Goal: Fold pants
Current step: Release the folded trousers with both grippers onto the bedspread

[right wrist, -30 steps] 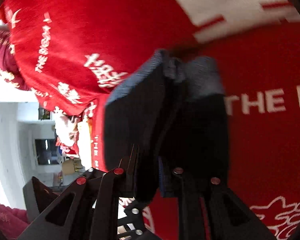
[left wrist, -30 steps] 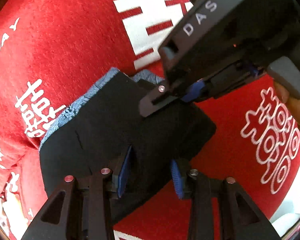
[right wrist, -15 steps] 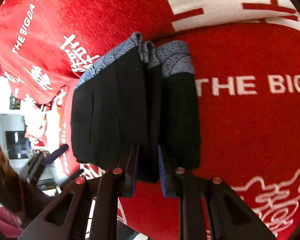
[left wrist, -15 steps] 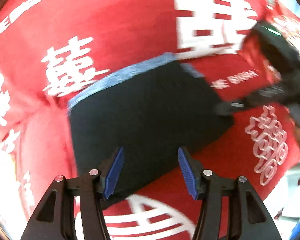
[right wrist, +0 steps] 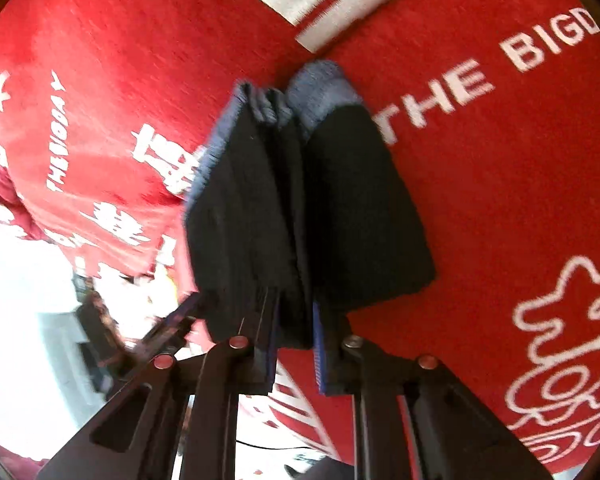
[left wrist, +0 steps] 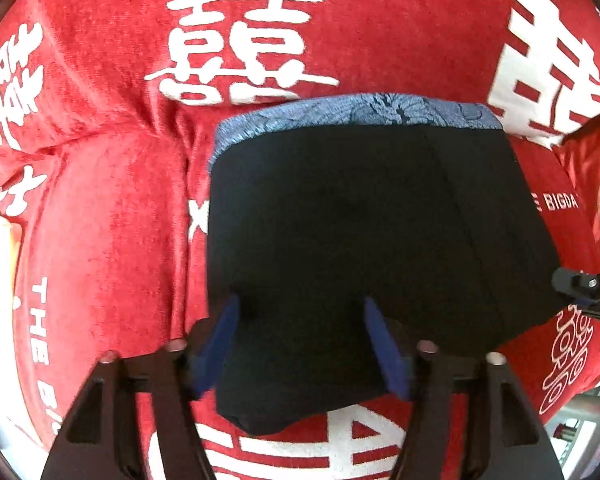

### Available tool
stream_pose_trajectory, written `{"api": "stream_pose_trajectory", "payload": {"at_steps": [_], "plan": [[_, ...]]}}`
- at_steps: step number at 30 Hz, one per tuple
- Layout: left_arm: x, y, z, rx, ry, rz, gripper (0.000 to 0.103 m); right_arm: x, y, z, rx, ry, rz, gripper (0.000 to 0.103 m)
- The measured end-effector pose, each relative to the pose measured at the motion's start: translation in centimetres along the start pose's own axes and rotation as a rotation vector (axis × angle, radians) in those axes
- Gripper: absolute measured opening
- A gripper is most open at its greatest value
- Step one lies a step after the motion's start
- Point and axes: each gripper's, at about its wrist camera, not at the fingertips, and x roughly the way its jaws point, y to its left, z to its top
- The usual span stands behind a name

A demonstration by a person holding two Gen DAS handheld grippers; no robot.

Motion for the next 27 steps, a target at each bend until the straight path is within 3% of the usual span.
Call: {"api": "stream_pose_trajectory", "payload": {"at_steps": [5, 8, 14, 17, 23, 27], "plan": [[0.4, -0.3, -0.1, -0.010, 0.002, 0.012, 0.073, 0.2, 0.6, -0.5, -0.036, 0.009, -0.063, 0.016], [0.5, 0.0, 0.1, -0.020, 0.018, 0.025, 0.092, 0.1, 1.9, -0.6, -0.083, 0.017, -0.121, 0.016], [0.8, 0.6, 0.0, -0.059, 0.044, 0.004, 0.092, 0.4, 3.4, -0.4, -0.131, 0.025, -0.217, 0.021], [1.1, 0.6, 0.1, -0.056, 0.065, 0.021, 0.103, 0.9, 4.7, -0.5, -0.171, 0.027, -0.275, 0.022], [1.9, 1.3, 0.2, -0.077, 0.089, -0.005, 0.103, -0.5, 6.8, -1.0, -0.267, -0.050, -0.415, 0.022], [2.4, 1.7, 0.4, -0.076, 0.103, -0.014, 0.103, -0.8, 8.9, -1.2, -0.337, -0.088, -0.435, 0.022]]}}
